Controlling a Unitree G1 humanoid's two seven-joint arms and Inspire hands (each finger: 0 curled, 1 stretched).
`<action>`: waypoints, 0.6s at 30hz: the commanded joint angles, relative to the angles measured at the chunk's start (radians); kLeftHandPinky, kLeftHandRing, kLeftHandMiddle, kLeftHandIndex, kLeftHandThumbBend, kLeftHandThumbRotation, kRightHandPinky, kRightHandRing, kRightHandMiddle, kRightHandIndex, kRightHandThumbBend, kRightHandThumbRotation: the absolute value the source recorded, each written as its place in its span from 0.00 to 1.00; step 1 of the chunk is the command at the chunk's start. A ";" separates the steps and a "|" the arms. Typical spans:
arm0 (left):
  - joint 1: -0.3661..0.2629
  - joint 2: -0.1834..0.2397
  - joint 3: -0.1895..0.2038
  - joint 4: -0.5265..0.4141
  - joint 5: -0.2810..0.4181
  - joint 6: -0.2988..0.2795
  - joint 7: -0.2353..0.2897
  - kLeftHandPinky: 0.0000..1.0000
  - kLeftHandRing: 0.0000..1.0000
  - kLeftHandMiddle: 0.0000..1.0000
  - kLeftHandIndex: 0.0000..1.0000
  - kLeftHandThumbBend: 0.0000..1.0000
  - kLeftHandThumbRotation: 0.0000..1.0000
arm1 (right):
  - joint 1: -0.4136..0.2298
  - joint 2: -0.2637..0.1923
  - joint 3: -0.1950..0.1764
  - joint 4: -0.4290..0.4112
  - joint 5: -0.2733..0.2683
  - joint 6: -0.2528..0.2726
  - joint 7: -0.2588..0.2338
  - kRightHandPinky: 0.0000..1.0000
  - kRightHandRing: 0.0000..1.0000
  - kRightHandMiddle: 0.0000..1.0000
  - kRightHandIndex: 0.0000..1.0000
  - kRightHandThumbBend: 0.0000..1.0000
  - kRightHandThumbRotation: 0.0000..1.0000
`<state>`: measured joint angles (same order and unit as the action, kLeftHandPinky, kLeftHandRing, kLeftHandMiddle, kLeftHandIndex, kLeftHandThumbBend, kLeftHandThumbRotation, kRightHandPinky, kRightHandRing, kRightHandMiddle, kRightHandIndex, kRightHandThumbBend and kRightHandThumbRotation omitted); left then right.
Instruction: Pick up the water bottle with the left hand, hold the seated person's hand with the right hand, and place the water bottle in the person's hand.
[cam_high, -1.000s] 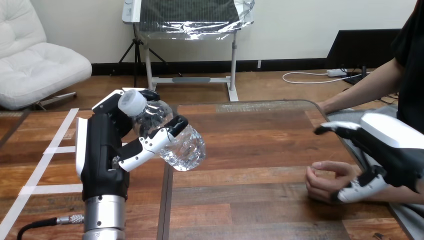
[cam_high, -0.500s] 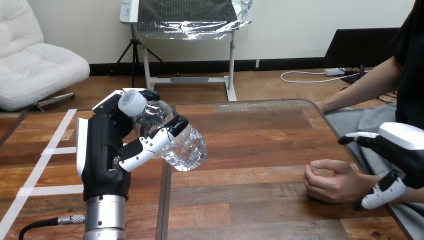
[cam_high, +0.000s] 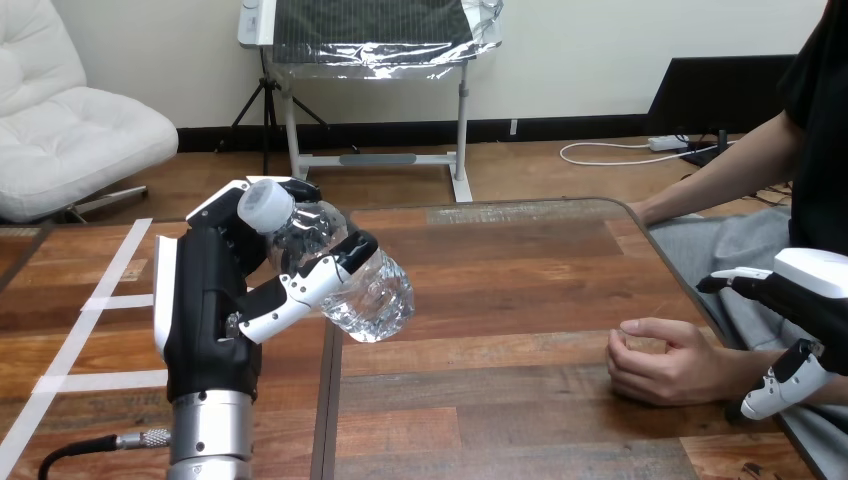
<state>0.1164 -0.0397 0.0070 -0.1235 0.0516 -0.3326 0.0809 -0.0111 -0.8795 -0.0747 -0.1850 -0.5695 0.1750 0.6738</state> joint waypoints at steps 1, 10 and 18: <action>-0.047 0.000 -0.005 -0.041 0.001 -0.020 -0.002 0.45 0.43 0.45 0.48 0.64 0.00 | -0.075 -0.047 0.019 -0.005 -0.029 0.012 0.009 0.86 0.97 0.97 0.92 0.77 0.05; -0.046 0.002 -0.003 -0.037 0.004 -0.023 -0.001 0.44 0.43 0.45 0.48 0.63 0.00 | -0.092 -0.054 0.042 0.003 -0.076 0.032 0.033 0.87 0.97 0.98 0.93 0.76 0.11; -0.044 0.002 -0.002 -0.037 0.000 -0.023 -0.003 0.45 0.43 0.45 0.48 0.63 0.00 | -0.107 -0.055 0.061 0.017 -0.097 0.035 0.050 0.91 0.98 0.98 0.93 0.74 0.12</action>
<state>0.1164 -0.0390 0.0089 -0.1234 0.0511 -0.3326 0.0795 -0.0389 -0.8889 -0.0254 -0.1708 -0.6463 0.2085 0.7225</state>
